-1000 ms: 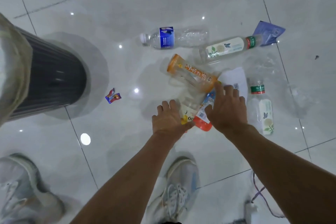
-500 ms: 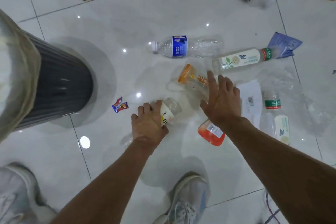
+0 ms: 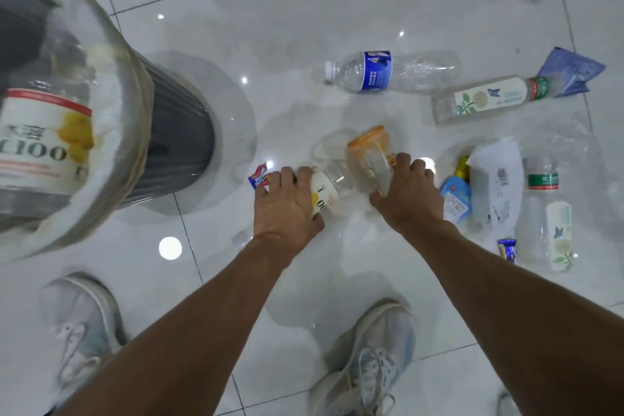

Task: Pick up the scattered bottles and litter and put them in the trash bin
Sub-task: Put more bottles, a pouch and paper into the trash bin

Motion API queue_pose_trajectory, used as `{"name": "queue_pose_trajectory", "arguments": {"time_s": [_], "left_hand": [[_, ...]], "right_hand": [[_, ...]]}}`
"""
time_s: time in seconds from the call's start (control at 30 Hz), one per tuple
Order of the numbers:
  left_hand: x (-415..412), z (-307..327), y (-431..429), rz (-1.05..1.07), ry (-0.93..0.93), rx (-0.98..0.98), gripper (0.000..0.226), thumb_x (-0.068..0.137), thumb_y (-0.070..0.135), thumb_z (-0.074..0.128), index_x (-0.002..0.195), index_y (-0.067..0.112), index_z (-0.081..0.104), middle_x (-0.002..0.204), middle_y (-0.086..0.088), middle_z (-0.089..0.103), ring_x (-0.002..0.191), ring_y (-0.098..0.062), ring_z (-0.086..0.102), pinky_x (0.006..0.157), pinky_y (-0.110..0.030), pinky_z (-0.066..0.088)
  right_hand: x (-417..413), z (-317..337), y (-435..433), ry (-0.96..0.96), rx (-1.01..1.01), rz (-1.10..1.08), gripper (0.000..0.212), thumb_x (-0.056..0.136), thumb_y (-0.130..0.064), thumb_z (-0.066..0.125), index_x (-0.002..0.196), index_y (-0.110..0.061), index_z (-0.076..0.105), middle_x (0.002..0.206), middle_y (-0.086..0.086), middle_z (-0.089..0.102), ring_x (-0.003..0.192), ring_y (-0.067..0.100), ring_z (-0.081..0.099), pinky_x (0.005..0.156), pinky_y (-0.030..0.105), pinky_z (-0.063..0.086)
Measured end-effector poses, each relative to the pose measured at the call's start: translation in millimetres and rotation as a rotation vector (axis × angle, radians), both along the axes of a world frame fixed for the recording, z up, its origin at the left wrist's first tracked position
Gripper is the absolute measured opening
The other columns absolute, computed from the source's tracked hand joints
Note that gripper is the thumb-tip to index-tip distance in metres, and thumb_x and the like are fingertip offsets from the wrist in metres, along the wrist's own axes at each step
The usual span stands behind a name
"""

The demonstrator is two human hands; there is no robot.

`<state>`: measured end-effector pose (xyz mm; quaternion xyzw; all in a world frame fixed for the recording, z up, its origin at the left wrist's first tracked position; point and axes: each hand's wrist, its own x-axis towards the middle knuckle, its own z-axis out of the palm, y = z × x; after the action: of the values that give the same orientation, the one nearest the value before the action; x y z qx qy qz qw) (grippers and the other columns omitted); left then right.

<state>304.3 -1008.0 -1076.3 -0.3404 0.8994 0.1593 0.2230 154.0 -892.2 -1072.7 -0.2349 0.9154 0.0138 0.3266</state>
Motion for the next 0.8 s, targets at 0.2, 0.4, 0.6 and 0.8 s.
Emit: {"name": "queue_pose_trajectory", "arguments": {"time_s": [0.2, 0.4, 0.6, 0.8], "left_hand": [[-8, 71, -36, 0.038, 0.057, 0.018, 0.078, 0.074, 0.058, 0.061, 0.134, 0.017, 0.033, 0.120, -0.006, 0.045, 0.112, -0.027, 0.044, 0.088, -0.040, 0.041], [-13, 168, -90, 0.059, 0.137, -0.019, 0.075, 0.072, 0.052, 0.064, 0.131, 0.016, 0.034, 0.119, -0.008, 0.045, 0.111, -0.028, 0.043, 0.086, -0.039, 0.040], [-7, 259, -163, 0.084, 0.231, -0.066, 0.072, 0.072, 0.050, 0.066, 0.127, 0.017, 0.036, 0.114, -0.008, 0.046, 0.107, -0.027, 0.045, 0.084, -0.040, 0.040], [59, 297, -246, 0.157, 0.133, -0.136, 0.074, 0.076, 0.056, 0.064, 0.131, 0.017, 0.034, 0.122, -0.009, 0.045, 0.112, -0.027, 0.044, 0.087, -0.040, 0.042]], "right_hand": [[12, 75, -29, 0.086, -0.056, -0.004, 0.079, 0.079, -0.042, 0.070, 0.138, -0.012, 0.027, 0.123, 0.012, 0.047, 0.112, 0.032, 0.048, 0.084, 0.046, 0.046], [17, 164, -68, 0.161, -0.091, -0.038, 0.064, 0.081, -0.047, 0.066, 0.124, -0.009, 0.037, 0.117, 0.010, 0.051, 0.107, 0.033, 0.049, 0.078, 0.041, 0.043], [37, 240, -128, 0.217, -0.155, -0.085, 0.065, 0.080, -0.046, 0.067, 0.123, -0.007, 0.038, 0.113, 0.014, 0.052, 0.105, 0.036, 0.052, 0.077, 0.043, 0.046], [92, 280, -203, 0.186, -0.262, -0.057, 0.066, 0.077, -0.052, 0.069, 0.121, -0.012, 0.039, 0.115, 0.011, 0.050, 0.103, 0.033, 0.055, 0.073, 0.039, 0.047]]}}
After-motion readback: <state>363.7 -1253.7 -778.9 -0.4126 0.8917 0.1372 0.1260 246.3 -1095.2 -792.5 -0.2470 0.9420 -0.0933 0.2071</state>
